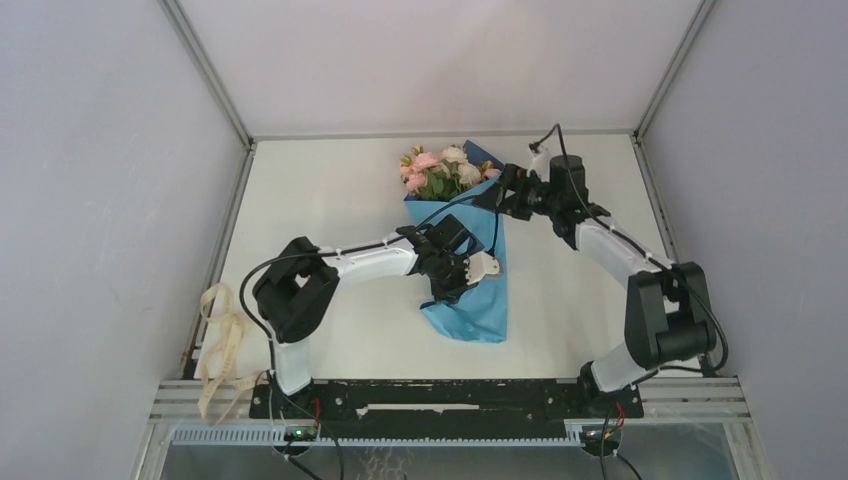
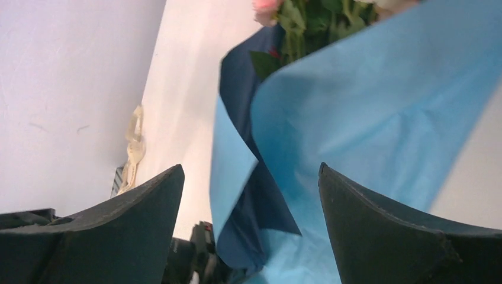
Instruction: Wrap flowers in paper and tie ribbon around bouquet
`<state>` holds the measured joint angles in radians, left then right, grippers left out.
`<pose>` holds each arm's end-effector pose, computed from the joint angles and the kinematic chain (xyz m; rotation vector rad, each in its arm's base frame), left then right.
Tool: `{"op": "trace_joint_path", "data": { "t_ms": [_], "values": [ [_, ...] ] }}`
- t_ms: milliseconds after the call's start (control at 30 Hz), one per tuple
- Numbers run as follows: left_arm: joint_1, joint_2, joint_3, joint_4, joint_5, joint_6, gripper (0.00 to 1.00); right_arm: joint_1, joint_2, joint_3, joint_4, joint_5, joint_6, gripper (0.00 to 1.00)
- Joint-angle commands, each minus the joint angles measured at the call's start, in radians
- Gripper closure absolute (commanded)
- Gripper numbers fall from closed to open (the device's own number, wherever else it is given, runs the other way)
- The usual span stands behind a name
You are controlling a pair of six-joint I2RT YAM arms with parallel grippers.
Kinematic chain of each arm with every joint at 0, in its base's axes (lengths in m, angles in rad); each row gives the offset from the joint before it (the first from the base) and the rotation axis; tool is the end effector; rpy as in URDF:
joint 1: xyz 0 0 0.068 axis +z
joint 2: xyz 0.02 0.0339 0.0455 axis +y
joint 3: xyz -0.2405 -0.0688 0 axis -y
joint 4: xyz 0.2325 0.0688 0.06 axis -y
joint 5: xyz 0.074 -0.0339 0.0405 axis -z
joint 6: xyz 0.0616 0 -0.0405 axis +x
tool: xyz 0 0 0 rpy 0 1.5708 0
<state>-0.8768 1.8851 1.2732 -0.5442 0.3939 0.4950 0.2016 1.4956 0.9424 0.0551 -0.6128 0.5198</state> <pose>0.2197 -0.3010 0.1380 1.8237 2.0467 -0.6459 0.3266 0.1029 0.2228 -0.0575 2.1445 1.0664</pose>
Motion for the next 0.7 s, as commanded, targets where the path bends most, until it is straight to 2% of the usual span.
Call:
{"op": "trace_joint_path", "data": {
  "t_ms": [0,333,400,500,533,667],
  "values": [
    [-0.005,0.002,-0.005,-0.002,-0.020,0.028,1.00,0.048,0.107,0.118,-0.012,-0.045,-0.028,0.08],
    [-0.005,0.003,-0.006,-0.003,-0.026,0.029,1.00,0.086,0.283,0.252,-0.051,-0.140,-0.005,0.14],
    [-0.005,0.006,-0.005,-0.002,-0.028,0.028,1.00,0.091,0.290,0.253,-0.037,-0.172,0.003,0.25],
    [-0.005,0.006,-0.002,-0.005,-0.033,0.030,1.00,0.095,0.290,0.252,-0.043,-0.169,0.001,0.92],
    [-0.005,0.003,0.000,-0.007,-0.036,0.032,1.00,0.094,0.286,0.251,-0.066,-0.141,-0.007,1.00],
    [-0.004,-0.014,0.063,-0.042,-0.096,0.008,0.97,0.057,0.263,0.203,-0.048,-0.078,0.006,1.00]
  ]
}}
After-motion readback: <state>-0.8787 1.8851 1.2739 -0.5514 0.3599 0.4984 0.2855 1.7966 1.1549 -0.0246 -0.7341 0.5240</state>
